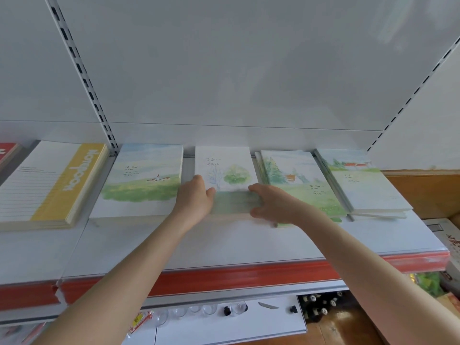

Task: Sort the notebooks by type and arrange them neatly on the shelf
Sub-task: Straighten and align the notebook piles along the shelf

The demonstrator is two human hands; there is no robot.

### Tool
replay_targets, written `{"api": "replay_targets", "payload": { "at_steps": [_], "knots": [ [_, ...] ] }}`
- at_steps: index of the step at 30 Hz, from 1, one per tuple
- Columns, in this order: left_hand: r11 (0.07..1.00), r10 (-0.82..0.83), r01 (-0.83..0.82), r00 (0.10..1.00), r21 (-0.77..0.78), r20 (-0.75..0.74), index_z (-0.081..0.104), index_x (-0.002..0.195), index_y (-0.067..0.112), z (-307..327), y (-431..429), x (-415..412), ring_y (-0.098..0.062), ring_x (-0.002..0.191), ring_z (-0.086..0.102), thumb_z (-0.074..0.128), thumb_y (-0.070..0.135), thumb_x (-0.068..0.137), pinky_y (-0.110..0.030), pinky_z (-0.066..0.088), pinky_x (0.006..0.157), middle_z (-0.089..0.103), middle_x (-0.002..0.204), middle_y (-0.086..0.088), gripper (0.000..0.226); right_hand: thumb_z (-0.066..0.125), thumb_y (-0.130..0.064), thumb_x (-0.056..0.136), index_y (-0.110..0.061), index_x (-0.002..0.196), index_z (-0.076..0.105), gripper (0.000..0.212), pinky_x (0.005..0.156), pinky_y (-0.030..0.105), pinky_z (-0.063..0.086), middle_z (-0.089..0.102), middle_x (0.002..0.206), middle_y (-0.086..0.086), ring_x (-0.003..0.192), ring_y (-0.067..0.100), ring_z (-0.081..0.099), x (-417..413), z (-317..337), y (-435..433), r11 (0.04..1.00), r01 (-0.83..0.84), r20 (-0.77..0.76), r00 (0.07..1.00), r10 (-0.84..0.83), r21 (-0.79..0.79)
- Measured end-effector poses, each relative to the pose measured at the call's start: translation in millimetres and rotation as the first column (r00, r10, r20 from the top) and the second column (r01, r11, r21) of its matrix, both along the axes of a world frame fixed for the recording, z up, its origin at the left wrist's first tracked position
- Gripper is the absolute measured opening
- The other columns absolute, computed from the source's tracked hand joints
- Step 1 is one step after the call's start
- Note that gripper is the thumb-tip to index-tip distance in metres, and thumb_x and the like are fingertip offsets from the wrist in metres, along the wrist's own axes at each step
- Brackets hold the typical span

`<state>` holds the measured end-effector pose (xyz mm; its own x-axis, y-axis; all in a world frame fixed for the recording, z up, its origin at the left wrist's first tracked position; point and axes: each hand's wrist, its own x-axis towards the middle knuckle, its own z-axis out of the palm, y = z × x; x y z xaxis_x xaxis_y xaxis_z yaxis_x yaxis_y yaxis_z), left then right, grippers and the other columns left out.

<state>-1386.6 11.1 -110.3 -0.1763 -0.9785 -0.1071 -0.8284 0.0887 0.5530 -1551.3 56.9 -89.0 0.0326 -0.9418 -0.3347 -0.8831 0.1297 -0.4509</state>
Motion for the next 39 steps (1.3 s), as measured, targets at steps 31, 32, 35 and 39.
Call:
{"api": "replay_targets", "payload": {
  "at_steps": [31,32,35,39],
  "knots": [
    [1.000,0.026,-0.027,0.988,-0.006,-0.154,0.046,0.119,0.003,-12,-1,6,-0.027,0.108,0.048,0.050,0.014,0.093,-0.031,0.036,0.082,0.053,0.110,-0.011,0.029,0.054,-0.019,0.088,-0.004,0.106,0.047,0.024,0.062,0.029,0.038,0.048,0.089,0.006,0.078,0.021,0.046,13,-24,-9,0.918,0.389,0.197,0.908,-0.369,-0.077],
    [0.999,0.032,-0.032,0.986,0.007,-0.162,0.045,0.121,0.003,-11,-2,6,-0.027,0.109,0.047,0.050,0.014,0.093,-0.031,0.036,0.085,0.051,0.115,-0.015,0.030,0.054,-0.019,0.088,-0.004,0.110,0.047,0.028,0.065,0.028,0.037,0.048,0.093,0.006,0.083,0.021,0.047,14,-24,-12,0.916,0.395,0.199,0.906,-0.374,-0.075],
    [0.999,0.045,-0.040,0.983,0.034,-0.181,0.043,0.115,0.010,-9,-9,3,-0.024,0.101,0.045,0.050,0.015,0.093,-0.029,0.035,0.082,0.048,0.121,-0.016,0.024,0.052,-0.021,0.089,-0.002,0.122,0.042,0.039,0.074,0.025,0.036,0.049,0.105,0.007,0.100,0.025,0.049,20,-22,-22,0.900,0.431,0.217,0.887,-0.408,-0.068],
    [0.995,0.091,-0.084,0.981,0.052,-0.169,0.040,0.127,-0.001,-11,-14,-1,-0.029,0.118,0.045,0.050,0.015,0.092,-0.029,0.036,0.087,0.045,0.132,-0.017,0.040,0.051,-0.024,0.090,0.000,0.127,0.038,0.046,0.082,0.027,0.038,0.050,0.117,0.011,0.110,0.028,0.048,22,-24,-29,0.885,0.460,0.208,0.875,-0.438,-0.068]
  ]
}}
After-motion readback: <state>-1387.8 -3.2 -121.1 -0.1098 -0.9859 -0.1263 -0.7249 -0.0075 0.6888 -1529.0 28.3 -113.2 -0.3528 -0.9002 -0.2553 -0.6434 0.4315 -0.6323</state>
